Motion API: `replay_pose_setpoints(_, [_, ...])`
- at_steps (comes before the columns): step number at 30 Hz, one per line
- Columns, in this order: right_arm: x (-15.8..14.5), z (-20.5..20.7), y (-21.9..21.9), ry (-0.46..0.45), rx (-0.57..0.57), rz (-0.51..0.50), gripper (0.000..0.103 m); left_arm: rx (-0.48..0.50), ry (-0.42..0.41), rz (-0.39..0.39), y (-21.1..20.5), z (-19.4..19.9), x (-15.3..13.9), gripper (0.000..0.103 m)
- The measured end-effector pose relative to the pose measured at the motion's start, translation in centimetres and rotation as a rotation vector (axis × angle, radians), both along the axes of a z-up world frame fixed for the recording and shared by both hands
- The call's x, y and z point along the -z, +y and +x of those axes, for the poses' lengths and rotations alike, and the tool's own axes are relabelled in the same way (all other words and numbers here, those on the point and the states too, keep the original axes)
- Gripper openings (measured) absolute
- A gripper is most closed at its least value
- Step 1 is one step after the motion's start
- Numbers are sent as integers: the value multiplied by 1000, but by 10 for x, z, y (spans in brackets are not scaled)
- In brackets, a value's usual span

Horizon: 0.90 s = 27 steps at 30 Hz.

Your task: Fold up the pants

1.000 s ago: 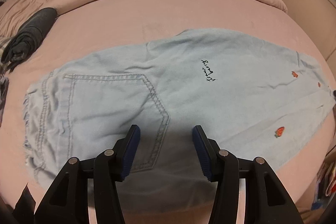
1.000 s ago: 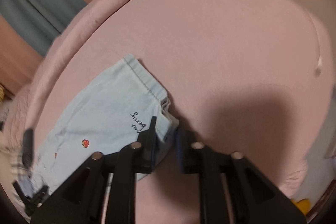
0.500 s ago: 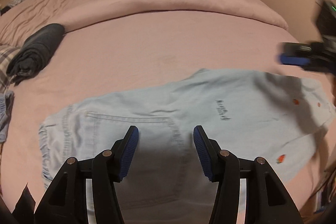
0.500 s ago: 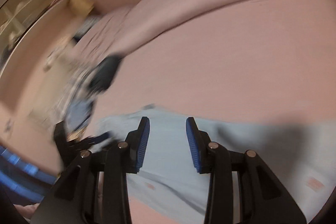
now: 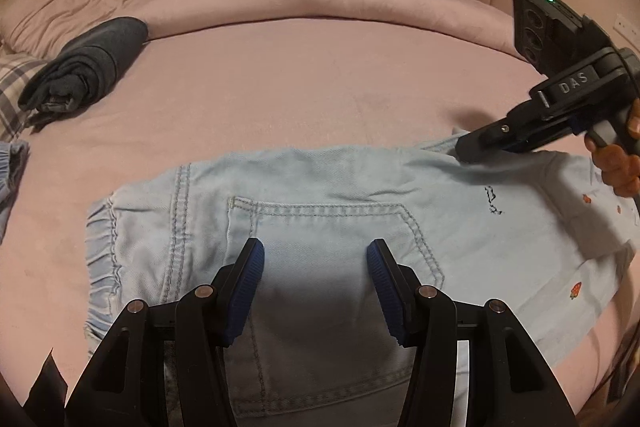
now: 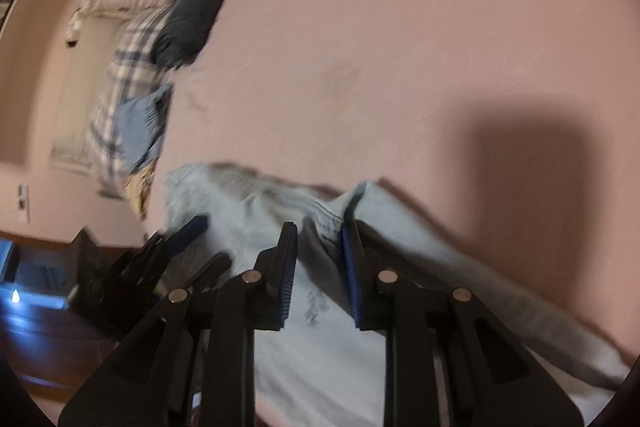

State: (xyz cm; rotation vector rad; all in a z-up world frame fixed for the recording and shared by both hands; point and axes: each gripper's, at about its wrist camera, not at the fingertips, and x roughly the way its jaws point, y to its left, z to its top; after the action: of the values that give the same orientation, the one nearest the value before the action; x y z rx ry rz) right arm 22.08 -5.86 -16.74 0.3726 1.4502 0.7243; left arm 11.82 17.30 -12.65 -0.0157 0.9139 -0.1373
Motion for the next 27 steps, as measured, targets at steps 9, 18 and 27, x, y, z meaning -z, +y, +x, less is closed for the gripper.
replay_pose_setpoints(9, [-7,21,10,-85,72,-36,8,33,11,-3,0,0,5,53])
replay_pose_setpoints(18, [14,20,10,-74,51,-88,9,108,1,-106,-13,44,-47,53])
replay_pose_setpoints(27, [15,28,3,-37,84,-62,9,277,259,-18,-59,114,7,52])
